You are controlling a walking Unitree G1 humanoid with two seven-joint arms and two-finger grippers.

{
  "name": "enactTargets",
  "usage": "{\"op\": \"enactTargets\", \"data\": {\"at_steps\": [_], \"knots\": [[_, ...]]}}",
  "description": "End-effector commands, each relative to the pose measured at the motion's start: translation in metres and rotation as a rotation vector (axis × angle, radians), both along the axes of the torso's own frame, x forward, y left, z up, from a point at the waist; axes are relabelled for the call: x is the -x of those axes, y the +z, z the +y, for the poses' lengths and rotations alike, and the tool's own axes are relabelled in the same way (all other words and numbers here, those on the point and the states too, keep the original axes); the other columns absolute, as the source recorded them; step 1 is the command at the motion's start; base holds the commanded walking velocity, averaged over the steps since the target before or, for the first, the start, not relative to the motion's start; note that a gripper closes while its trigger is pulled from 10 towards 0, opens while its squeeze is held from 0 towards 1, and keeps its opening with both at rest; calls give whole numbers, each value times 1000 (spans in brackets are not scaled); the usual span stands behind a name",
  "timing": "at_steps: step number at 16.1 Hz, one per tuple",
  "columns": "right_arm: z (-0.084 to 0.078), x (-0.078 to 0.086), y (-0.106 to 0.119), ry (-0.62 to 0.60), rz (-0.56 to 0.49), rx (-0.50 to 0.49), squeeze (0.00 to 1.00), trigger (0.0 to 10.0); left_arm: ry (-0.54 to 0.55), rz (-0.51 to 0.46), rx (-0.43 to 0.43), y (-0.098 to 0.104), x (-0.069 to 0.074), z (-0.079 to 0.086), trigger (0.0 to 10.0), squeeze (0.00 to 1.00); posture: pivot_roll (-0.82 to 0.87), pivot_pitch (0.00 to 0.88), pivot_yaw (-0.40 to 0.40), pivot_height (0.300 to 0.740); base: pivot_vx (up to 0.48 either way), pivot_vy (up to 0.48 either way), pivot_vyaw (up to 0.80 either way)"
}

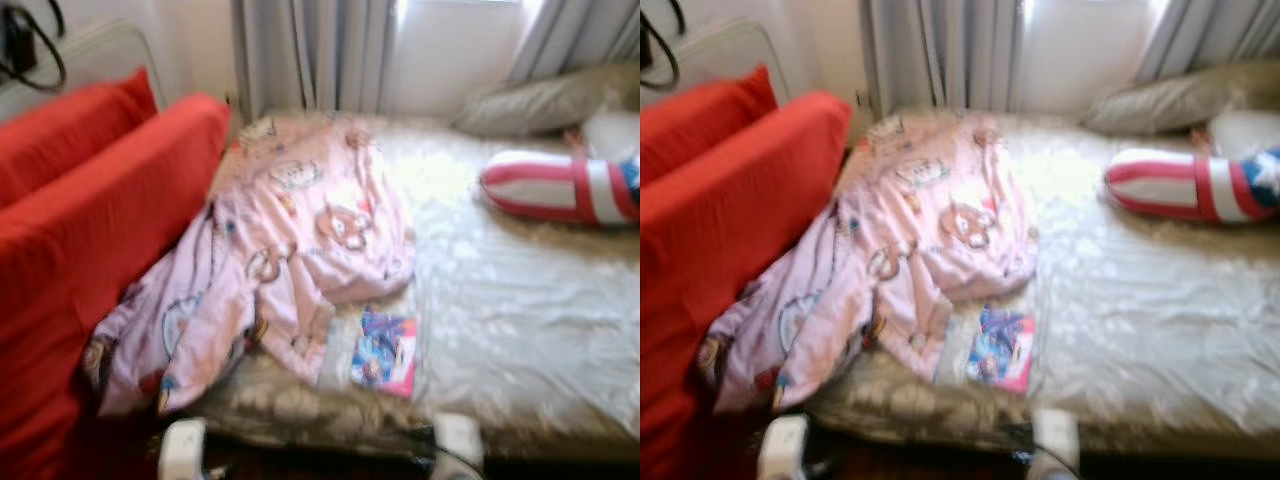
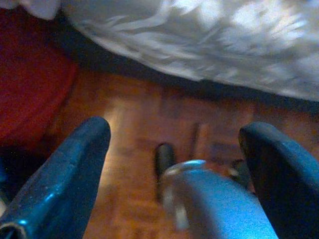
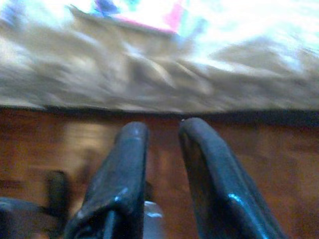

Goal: Clean up the room

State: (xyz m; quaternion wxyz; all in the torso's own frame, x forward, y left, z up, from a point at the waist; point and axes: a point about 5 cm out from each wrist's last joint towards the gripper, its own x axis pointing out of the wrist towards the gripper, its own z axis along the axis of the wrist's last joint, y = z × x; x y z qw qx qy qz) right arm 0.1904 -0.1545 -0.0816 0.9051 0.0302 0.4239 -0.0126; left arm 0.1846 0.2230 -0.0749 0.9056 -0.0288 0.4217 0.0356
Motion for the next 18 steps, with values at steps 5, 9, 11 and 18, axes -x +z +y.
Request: {"op": "enactTargets", "data": {"at_steps": [5,9,11,18], "knots": [[-14,4,-1,-47,6,18,0,10000,-3,-10,15,0,-3,-6,10000,0,49,14,-9,740,0,0,320],[-14,1,1,-51,-13,10,0,10000,-4,-12,21,0,-3,-6,10000,0,46,13,-10,740,0,0,0],[-14,1,1,-41,-13,14,0,10000,-4,-11,22,0,-3,-7,10000,0,47,14,-11,740,0,0,0],[-14,5,-2,-41,7,18,0,10000,-5,-9,26,-1,-2,-7,10000,0,44,9,-15,740,143,0,229]]}}
